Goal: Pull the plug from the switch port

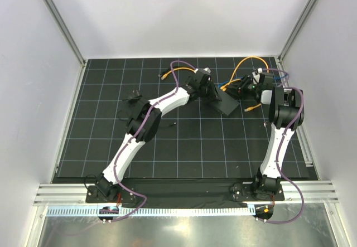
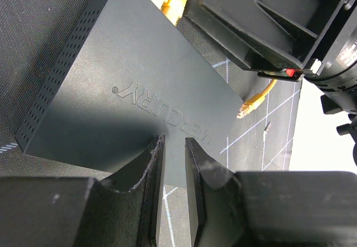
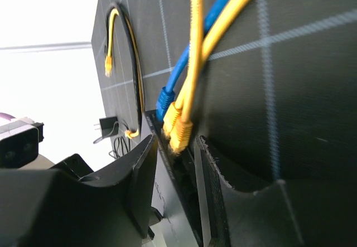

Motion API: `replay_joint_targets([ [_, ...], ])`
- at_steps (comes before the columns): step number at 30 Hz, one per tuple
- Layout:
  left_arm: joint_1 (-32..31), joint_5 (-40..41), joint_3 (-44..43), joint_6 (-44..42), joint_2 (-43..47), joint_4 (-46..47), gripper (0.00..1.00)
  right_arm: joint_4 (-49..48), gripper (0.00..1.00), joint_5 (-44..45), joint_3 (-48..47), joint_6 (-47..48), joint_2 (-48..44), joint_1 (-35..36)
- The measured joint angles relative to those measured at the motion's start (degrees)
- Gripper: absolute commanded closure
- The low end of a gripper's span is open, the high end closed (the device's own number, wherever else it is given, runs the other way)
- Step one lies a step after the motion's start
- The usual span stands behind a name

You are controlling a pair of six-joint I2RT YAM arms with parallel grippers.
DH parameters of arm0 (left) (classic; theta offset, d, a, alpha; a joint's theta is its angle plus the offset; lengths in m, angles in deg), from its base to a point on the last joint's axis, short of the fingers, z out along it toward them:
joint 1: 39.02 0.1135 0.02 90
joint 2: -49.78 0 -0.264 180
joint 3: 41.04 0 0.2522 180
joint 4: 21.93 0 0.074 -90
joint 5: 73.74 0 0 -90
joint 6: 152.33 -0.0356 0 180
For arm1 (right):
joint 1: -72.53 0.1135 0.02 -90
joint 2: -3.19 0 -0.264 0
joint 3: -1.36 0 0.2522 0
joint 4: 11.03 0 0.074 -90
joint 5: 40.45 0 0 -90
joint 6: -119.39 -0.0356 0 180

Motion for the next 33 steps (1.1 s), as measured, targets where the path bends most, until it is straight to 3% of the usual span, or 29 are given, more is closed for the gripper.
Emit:
replay_joint_targets([
  [25, 0.02, -0.11, 0.31, 0.04, 0.00, 0.59, 0.75, 12.76, 0.66, -1.84, -7.37, 4.94, 2.47, 2.27],
  [33, 0.02, -0.15, 0.52, 0.04, 0.00, 1.09, 0.75, 13.86, 0.75, -2.32, -8.55, 5.01, 3.56, 2.23],
])
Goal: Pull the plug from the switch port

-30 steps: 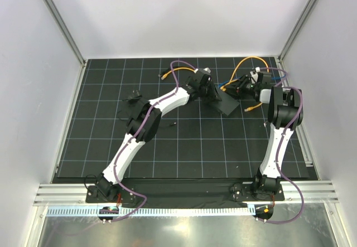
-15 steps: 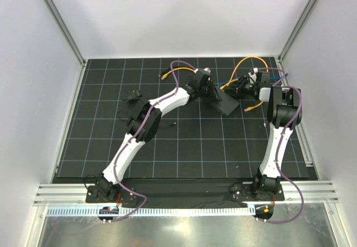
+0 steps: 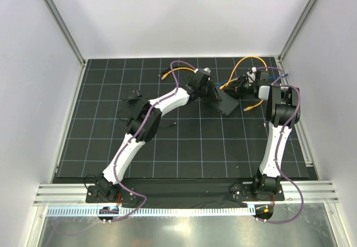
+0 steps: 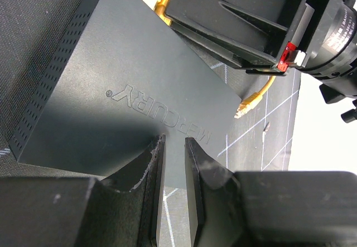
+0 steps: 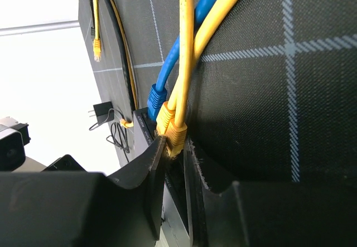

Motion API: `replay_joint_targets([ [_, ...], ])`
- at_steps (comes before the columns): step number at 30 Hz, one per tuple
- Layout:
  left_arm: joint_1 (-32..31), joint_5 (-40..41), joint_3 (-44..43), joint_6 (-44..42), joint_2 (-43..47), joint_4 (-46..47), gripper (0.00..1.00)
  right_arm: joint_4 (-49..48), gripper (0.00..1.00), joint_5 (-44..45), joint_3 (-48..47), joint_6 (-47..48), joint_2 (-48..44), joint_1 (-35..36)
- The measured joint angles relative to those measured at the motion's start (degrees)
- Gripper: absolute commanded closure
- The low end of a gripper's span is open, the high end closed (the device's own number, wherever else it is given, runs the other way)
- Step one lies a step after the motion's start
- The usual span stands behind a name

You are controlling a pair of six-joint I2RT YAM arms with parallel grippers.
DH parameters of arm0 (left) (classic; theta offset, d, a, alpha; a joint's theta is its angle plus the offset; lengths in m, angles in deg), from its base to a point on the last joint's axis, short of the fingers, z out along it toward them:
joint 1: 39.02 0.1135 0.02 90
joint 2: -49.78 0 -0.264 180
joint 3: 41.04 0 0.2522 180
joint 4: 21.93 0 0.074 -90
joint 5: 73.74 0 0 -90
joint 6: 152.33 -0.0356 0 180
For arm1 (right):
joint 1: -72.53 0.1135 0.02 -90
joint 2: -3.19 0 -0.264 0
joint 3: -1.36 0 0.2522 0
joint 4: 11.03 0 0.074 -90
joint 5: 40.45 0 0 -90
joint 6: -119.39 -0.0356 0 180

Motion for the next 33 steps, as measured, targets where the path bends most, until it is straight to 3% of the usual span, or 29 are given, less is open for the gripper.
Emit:
replay_joint_targets([
  [3, 0.00, -0.02, 0.04, 0.00, 0.00, 0.11, 0.75, 0.13, 0.80, -0.13, -0.24, -0.11, 0.24, -0.02],
  [7, 0.00, -0.04, 0.22, 0.07, 0.00, 0.42, 0.75, -0.59, 0.99, -0.24, -0.15, -1.70, 0.50, -0.02],
  [22, 0.74, -0.39, 0.96, 3.02, 0.00, 1.11, 0.77, -25.35, 0.99, 3.87, 10.62, -20.17, 0.50, 0.37],
  [33, 0.81, -0.46, 0.96, 3.02, 0.00, 0.98, 0.77, -29.55, 0.99, 11.96, 14.27, -21.77, -1.66, 0.68],
])
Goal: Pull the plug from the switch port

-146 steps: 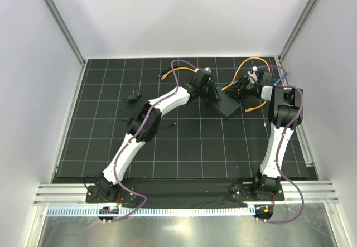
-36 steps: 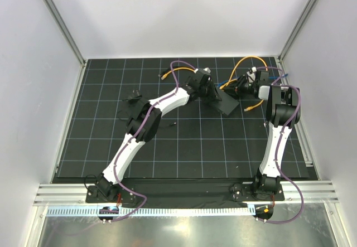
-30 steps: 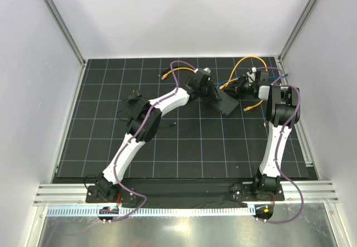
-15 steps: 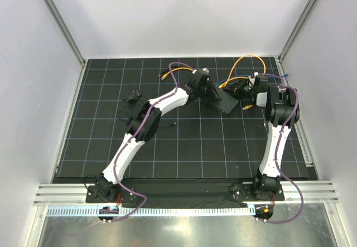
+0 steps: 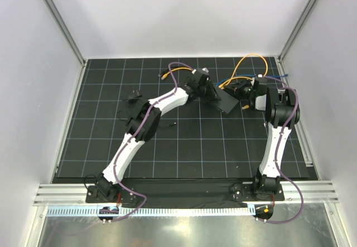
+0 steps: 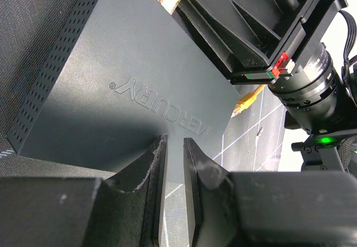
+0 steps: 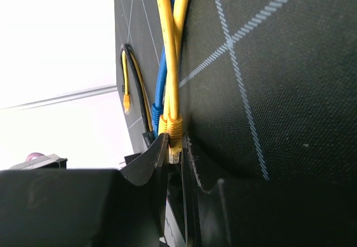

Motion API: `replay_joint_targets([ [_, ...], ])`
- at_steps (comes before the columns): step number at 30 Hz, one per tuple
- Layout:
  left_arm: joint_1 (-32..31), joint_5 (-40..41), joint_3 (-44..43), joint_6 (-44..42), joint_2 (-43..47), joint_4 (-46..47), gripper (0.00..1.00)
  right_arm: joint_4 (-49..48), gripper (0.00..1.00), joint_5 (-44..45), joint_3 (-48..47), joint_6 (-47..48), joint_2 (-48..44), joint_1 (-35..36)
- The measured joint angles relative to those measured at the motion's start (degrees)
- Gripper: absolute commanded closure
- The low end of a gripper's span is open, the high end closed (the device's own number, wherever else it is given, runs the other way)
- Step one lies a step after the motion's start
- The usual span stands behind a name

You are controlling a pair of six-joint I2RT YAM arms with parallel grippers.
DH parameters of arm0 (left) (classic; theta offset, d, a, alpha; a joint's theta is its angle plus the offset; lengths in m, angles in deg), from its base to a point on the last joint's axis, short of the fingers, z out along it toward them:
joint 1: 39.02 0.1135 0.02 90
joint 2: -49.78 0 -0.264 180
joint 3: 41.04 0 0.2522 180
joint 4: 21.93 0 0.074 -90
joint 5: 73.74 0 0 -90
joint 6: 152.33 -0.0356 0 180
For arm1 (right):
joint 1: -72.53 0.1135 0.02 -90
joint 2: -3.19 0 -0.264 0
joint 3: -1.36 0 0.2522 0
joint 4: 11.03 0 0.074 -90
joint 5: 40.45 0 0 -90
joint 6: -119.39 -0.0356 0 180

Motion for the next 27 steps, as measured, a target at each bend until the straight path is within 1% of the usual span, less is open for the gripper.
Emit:
replay_joint_targets([
  [3, 0.00, -0.07, 0.00, -0.02, 0.00, -0.07, 0.78, -0.04, 0.99, 0.15, 0.00, 0.98, -0.07, 0.00],
  [6, 0.00, -0.28, 0.00, -0.13, 0.00, -0.11, 0.78, 1.97, 0.99, 0.94, 0.00, 3.04, -1.33, 0.00],
  [15, 0.00, -0.44, 0.00, -0.33, 0.02, -0.11, 0.77, 10.45, 0.99, 3.67, -0.09, 11.54, -9.88, -0.02],
  [16, 0.00, -0.44, 0.00, -0.37, 0.02, -0.11, 0.76, 11.85, 0.99, 3.91, -0.22, 12.57, -11.04, -0.02],
  [17, 0.00, -0.46, 0.00, -0.44, 0.02, -0.11, 0.71, 13.22, 0.99, 4.13, -0.39, 13.51, -12.13, -0.02],
  [20, 0.00, -0.57, 0.00, -0.96, 0.52, -0.44, 0.62, 17.64, 0.99, 4.90, -0.92, 16.33, -15.87, -0.02],
  [24, -0.09, -0.35, 0.20, -2.29, 1.57, -2.32, 0.59, 24.28, 0.99, 5.86, -1.75, 20.44, -21.94, -0.02],
  [27, -0.11, -0.11, 1.40, -3.15, 2.95, -3.80, 0.59, 29.14, 0.99, 6.62, -2.62, 23.41, -26.73, -0.02],
])
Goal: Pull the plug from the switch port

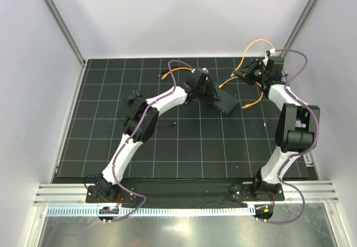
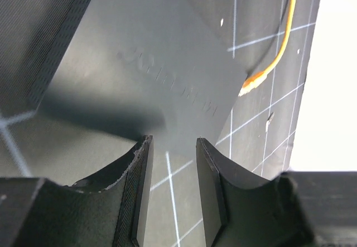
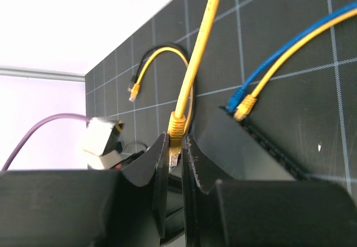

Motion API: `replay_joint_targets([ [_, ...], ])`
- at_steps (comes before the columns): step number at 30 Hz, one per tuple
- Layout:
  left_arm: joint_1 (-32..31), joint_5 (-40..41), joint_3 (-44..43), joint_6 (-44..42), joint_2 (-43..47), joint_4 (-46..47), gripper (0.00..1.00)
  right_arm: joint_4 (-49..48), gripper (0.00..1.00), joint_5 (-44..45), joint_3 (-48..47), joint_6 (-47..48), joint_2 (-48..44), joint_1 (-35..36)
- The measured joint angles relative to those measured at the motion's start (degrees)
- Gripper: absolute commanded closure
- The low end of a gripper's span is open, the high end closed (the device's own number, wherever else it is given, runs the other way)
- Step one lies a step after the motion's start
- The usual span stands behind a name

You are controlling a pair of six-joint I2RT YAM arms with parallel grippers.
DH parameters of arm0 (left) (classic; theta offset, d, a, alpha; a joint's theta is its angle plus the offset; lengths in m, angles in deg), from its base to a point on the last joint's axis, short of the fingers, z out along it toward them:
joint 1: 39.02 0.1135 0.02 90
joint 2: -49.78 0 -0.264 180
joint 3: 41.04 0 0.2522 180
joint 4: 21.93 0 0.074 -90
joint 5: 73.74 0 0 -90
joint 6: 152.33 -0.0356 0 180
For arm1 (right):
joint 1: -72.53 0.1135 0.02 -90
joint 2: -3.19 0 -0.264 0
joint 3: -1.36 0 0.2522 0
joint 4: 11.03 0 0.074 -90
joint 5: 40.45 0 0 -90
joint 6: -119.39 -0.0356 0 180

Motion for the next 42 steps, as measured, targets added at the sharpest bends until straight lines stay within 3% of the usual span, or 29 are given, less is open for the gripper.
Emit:
replay_joint_targets([
  [10, -1.01, 0.85, 7.98, -2.45, 11.08, -2.93, 0.60, 14.19, 0.99, 1.53, -1.81, 6.36, -14.47, 0.00],
  [16, -0.94, 2.21, 20.04, -5.55, 26.32, -2.84, 0.57, 20.46, 0.99, 1.75, -3.21, 8.02, -19.85, 2.23],
  [20, 1.60, 2.86, 30.03, -6.80, 38.21, -2.05, 0.53, 23.39, 0.99, 2.80, -5.25, 8.90, -21.79, 8.96],
  [27, 8.39, 5.27, 44.61, -7.93, 55.60, -2.71, 0.48, 22.62, 0.99, 4.17, -8.37, 3.08, -19.41, 22.36],
  [37, 9.70, 14.23, 53.62, -8.81, 76.65, -8.70, 0.41, 20.72, 0.99, 11.30, -12.11, -8.85, -7.72, 32.09],
  [42, 9.77, 19.52, 54.77, -9.99, 83.36, -11.47, 0.40, 22.88, 0.99, 14.84, -17.59, -10.23, -2.75, 36.22],
])
